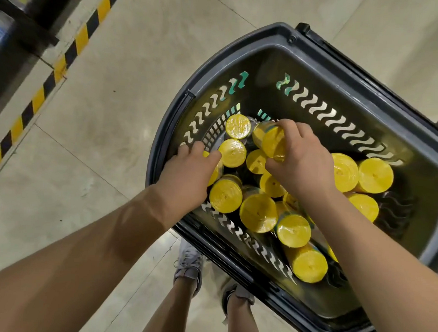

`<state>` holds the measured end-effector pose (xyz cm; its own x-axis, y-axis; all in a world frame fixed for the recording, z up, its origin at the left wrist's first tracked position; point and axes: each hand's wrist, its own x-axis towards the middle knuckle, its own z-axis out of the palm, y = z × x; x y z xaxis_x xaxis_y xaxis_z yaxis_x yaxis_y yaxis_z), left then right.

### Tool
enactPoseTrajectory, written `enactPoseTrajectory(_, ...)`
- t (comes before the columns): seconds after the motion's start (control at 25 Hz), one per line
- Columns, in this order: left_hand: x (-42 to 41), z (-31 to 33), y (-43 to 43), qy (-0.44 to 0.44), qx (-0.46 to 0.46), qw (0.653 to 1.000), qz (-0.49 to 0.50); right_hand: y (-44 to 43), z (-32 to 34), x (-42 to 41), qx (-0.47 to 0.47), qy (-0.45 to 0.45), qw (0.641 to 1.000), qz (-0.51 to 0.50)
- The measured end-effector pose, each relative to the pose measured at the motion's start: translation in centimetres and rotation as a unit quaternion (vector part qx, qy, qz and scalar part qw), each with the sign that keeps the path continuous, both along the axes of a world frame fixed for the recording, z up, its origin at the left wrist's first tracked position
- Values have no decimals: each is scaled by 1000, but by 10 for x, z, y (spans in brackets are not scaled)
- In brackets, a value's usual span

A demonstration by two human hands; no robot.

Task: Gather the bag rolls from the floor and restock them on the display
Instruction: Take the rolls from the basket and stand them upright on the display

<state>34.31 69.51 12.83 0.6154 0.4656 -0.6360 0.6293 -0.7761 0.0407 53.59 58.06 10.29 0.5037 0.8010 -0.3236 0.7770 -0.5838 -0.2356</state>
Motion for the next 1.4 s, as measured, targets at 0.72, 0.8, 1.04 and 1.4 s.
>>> enactPoseTrajectory(0.72,42,354,35,-338,-52,938,60,-35,372,43,249,164,954,-18)
enactPoseTrajectory(0.8,50,444,33,-409,-61,909,46,-45,461,47,294,170,939,-43)
enactPoseTrajectory(1.04,78,652,1,-553,-206,805,53,-105,669,41,432,102,891,-95)
enactPoseTrajectory(1.4,140,730,-98,-580,-367,725,-51,-230,763,11,546,29,801,-241)
